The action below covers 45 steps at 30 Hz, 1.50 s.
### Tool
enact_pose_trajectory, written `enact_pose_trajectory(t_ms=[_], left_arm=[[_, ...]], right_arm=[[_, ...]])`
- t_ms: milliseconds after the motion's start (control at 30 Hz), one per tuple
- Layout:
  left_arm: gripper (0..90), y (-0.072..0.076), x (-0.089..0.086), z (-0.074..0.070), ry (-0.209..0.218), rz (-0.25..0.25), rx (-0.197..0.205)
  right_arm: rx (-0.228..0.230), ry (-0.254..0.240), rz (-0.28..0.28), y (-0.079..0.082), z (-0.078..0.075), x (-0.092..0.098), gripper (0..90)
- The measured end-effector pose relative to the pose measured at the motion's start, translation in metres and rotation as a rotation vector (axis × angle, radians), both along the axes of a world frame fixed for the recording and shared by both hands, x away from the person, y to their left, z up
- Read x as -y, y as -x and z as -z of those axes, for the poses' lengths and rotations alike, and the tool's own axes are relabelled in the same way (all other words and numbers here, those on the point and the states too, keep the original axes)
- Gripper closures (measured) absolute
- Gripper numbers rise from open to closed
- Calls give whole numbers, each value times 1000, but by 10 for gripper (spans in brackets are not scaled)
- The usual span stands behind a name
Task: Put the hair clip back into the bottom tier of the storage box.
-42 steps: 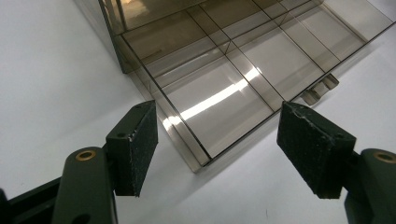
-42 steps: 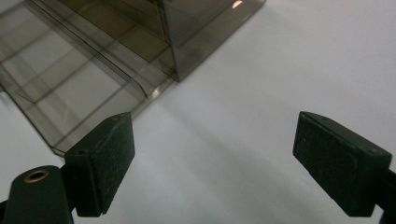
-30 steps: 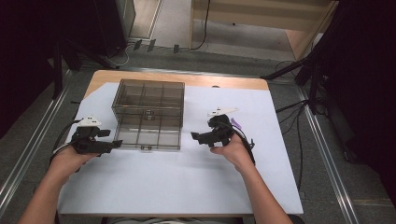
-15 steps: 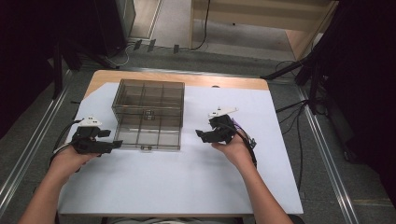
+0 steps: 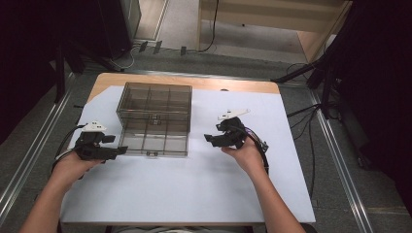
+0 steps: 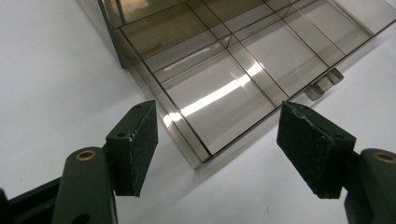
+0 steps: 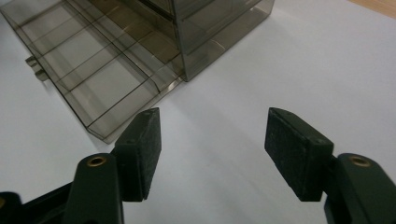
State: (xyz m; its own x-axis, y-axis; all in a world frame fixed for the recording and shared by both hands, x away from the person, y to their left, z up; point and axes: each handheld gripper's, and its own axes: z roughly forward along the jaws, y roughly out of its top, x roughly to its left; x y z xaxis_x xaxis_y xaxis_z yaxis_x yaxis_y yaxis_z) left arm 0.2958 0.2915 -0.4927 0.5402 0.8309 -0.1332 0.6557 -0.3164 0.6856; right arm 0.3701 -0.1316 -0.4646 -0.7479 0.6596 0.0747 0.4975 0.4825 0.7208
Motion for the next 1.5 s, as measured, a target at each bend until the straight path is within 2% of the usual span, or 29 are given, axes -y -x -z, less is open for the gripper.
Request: enact_pose_trajectory(t_ms=[67, 133, 200, 233, 267, 400, 500, 567, 733, 900, 1000, 1033, 1133, 1500], left_arm=[[302, 0, 0, 0, 0, 1, -1], [302, 0, 0, 0, -1, 0, -1], [302, 0, 0, 0, -1, 0, -1], [302, 0, 0, 0, -1, 1, -1], [302, 0, 0, 0, -2, 0, -2], [302, 0, 0, 0, -2, -2, -1], [302, 0, 0, 0, 0, -2, 0], [302, 0, 0, 0, -3, -3, -2], [302, 0, -1, 0, -4, -5, -1], [301, 0, -1, 0, -4, -3, 1], [302, 0, -1, 0, -3, -2, 1], [302, 0, -1, 0, -2, -2, 1], [302, 0, -1, 0, -4, -2, 1], [301, 0, 0, 0, -1, 2, 7]], right_arm=[[5, 4, -5, 0, -1, 0, 371], [-27, 7, 11, -1, -1, 1, 368], [-34, 8, 11, -2, -1, 1, 382], [-28, 24, -1, -1, -2, 1, 426], [-24, 29, -10, -1, -2, 1, 430], [-54, 12, -13, -4, -5, 4, 457], [-56, 19, -10, -5, -5, 6, 469], [-81, 20, 12, -6, -7, 9, 479], [-87, 13, 13, -7, -11, 12, 481], [-128, 27, 21, -10, -14, 16, 480], [-133, 44, 17, -10, -15, 17, 483], [-130, 70, 13, -10, -16, 18, 489], [-131, 95, 9, -10, -18, 22, 498], [-132, 123, 32, -14, -19, 37, 507]])
